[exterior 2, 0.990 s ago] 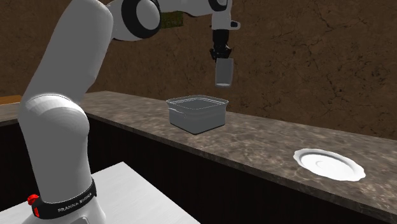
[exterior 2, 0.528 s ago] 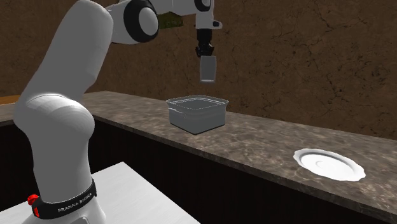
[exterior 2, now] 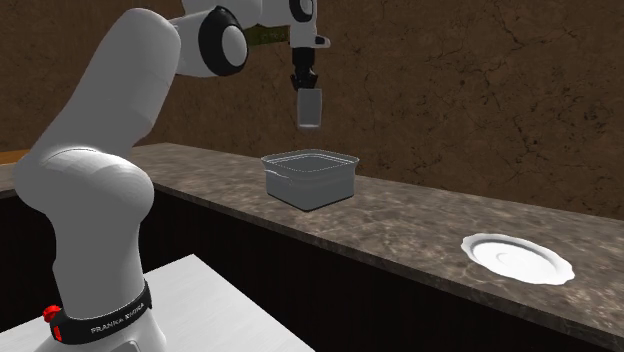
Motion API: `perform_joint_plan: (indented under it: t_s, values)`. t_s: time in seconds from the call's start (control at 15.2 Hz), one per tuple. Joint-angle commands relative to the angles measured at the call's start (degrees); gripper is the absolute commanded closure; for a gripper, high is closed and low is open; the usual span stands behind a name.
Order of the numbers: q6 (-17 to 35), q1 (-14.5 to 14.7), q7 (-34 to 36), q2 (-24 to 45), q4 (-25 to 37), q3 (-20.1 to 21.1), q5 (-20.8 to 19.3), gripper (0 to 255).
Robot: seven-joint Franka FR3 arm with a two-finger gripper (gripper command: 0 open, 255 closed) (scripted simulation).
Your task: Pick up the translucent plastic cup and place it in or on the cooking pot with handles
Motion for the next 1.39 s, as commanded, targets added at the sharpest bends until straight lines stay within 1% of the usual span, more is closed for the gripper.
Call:
perform_joint_plan:
  t_s: [0.0, 0.4, 1.06, 1.32]
  values:
    - [2.7, -0.1, 0.1, -1.9, -4.4, 0.0, 0.1, 255]
    - [9.7, -0.4, 0.1, -5.5, -15.0, 0.1, 0.3, 255]
    - [19.3, -0.7, 0.0, -8.0, -27.2, 0.1, 0.4, 255]
    - [19.3, -0.7, 0.0, -8.0, -27.2, 0.1, 0.4, 255]
